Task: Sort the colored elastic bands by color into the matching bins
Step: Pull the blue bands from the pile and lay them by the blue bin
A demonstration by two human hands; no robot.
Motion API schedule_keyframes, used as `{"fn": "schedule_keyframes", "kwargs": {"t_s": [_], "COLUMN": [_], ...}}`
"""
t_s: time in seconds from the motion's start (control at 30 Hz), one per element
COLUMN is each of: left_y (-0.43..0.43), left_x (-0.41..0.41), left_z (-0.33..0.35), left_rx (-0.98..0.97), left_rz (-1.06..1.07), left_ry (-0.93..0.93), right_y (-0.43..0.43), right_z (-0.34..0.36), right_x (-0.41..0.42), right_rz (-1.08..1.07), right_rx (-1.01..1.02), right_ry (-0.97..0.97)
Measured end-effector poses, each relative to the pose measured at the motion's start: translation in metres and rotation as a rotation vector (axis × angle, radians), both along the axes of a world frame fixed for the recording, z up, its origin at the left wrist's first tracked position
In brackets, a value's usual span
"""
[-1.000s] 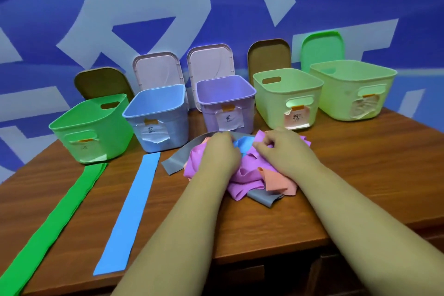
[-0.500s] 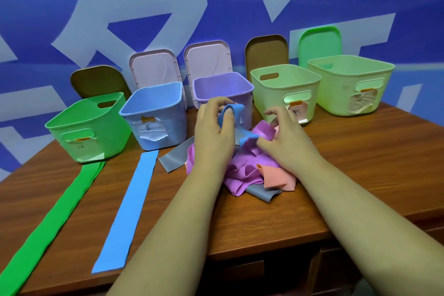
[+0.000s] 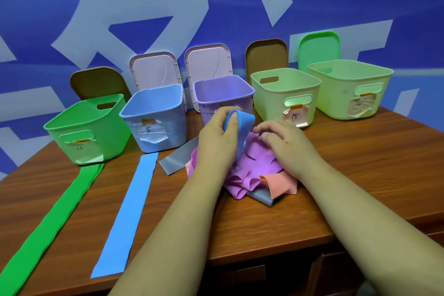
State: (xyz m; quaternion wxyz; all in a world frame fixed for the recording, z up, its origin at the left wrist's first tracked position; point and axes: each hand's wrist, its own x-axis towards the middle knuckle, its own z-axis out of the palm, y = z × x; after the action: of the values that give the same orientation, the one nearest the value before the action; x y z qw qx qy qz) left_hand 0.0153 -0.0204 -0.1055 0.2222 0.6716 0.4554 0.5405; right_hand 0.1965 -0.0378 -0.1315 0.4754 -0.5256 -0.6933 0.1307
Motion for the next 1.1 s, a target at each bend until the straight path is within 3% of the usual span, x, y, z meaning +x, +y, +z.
{"fn": "schedule_keyframes", "kwargs": {"t_s": [0.3, 0.6, 0.73, 0.93, 1.1], "left_y": [0.000, 0.000, 0.001, 0.001, -0.004], "left_x": [0.000, 0.004, 0.004, 0.003, 0.001], "left_z": [0.008, 0.008, 0.004, -0.001, -0.002], "left_rx": [-0.263, -0.352, -0.334, -0.201, -0.132], "left_rz": [-0.057, -0.119, -0.112, -0.143, -0.176], "left_ry": [-0.334, -0.373, -0.290, -0.124, -0.032], "right_y": [-0.012, -0.009, -0.007, -0.001, 0.004], "right_z": [-0.002, 0.001, 0.005, 0.025, 0.055], "right_x": [-0.015, -0.012, -0.010, 0.003, 0.019], "right_rz": [0.012, -0.019, -0.047, -0.154, -0.199], "right_rx": [0.072, 0.291, 0.322, 0.179, 0.124], "right_ry": [-0.235, -0.168, -0.017, 0.487, 0.563]}}
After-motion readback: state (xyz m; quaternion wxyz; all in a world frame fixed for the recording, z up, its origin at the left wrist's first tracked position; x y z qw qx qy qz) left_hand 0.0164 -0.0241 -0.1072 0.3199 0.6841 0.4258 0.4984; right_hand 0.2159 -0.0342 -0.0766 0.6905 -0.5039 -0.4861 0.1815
